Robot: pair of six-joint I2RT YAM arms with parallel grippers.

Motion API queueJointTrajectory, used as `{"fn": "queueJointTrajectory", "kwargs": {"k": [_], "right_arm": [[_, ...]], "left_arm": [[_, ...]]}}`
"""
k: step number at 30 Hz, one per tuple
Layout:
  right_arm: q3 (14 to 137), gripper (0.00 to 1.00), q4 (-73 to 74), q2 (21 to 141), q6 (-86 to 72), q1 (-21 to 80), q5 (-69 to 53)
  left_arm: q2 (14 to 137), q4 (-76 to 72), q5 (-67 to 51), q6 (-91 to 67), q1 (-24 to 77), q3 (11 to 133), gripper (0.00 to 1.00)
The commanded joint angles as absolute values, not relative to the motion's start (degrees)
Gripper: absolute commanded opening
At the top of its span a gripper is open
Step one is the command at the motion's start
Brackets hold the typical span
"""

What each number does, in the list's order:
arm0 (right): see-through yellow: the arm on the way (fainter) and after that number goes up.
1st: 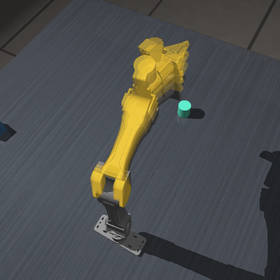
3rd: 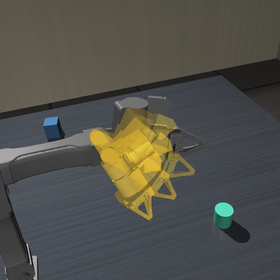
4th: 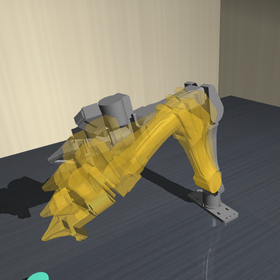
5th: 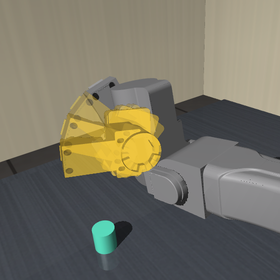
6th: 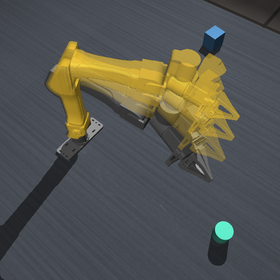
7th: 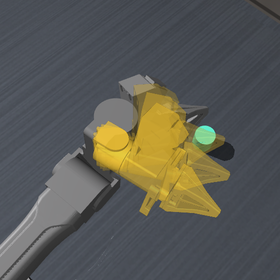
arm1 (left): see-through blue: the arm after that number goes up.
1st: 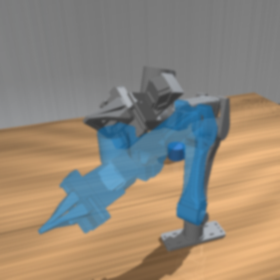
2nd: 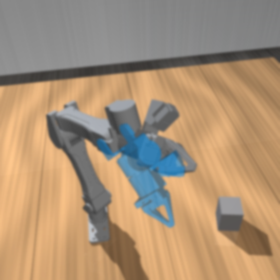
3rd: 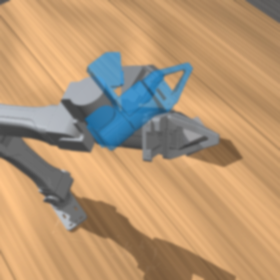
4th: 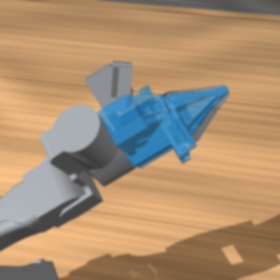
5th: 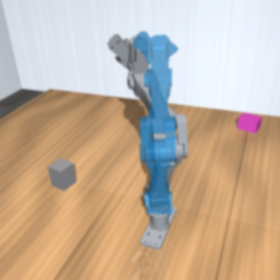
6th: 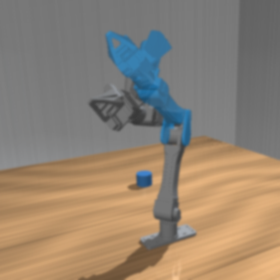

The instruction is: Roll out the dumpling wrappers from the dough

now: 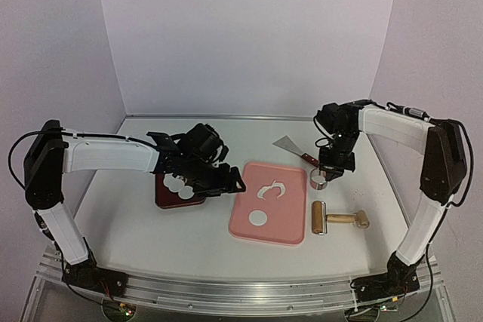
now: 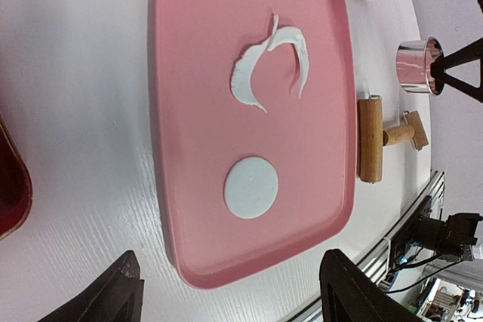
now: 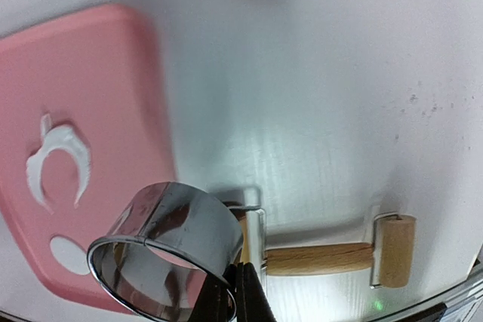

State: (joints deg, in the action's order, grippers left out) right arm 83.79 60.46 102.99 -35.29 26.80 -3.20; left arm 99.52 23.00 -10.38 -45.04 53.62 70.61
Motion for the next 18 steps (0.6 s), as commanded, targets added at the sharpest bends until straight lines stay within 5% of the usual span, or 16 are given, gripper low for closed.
{"fn": "queueJointTrajectory", "kwargs": {"k": [1,18], "right_arm": [[78.4,0.00,58.0,101.6,-31.0,19.8,-5.6],[74.4,0.05,48.7,109.9,-29.6,14.2,-3.5]], "left_arm": [[100.1,22.9,-10.9,-44.8,52.1,73.3,0.77],[101.4,24.9,-9.4,-42.3,50.2,76.0,0.76]]}}
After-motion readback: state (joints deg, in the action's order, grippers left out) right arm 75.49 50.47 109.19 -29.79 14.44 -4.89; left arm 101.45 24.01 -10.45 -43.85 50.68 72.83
